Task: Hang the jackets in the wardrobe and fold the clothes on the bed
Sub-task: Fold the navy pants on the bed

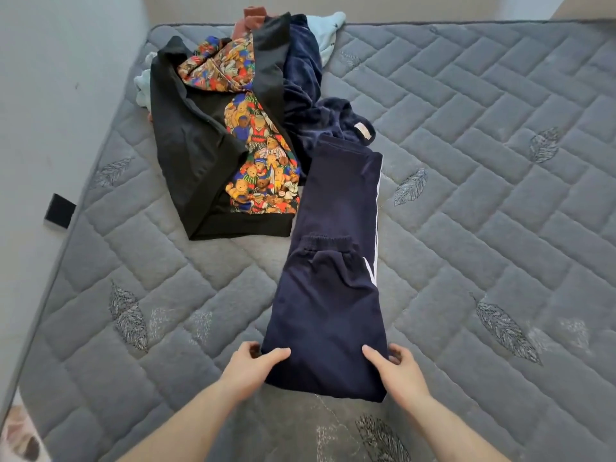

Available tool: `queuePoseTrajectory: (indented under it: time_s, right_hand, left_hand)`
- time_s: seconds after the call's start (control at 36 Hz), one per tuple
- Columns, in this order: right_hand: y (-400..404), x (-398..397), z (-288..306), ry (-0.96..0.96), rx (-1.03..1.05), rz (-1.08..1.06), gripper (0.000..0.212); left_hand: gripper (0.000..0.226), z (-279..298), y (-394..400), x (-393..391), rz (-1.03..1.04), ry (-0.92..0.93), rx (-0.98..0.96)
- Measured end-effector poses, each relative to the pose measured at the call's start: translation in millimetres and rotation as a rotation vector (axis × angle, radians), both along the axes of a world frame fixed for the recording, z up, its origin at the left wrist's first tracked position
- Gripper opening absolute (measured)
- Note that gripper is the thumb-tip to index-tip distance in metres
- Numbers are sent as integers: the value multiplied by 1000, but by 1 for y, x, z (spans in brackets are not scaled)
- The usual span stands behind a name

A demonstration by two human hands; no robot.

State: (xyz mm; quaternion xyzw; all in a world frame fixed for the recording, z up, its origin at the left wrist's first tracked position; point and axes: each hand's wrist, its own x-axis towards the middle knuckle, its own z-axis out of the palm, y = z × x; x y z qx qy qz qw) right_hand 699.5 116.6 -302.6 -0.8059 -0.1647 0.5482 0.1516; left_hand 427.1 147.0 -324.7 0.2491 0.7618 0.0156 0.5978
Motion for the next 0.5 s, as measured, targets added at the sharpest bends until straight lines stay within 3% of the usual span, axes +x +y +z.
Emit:
queuePoseTrajectory:
  time_s: [0.08,0.31,0.5]
  right_hand:
    - [6,-5,-5,56,26,-21,63]
    - [-1,-13,-4,231,35,-140,26]
    - [-44,-7,15,253,44,-71,27]
  left_hand:
    - [88,-7,7,-1,54,-82,-60]
    - [67,3,10,1,-69,-167,-65]
    - [42,40,-25,3,-176,-109,-16]
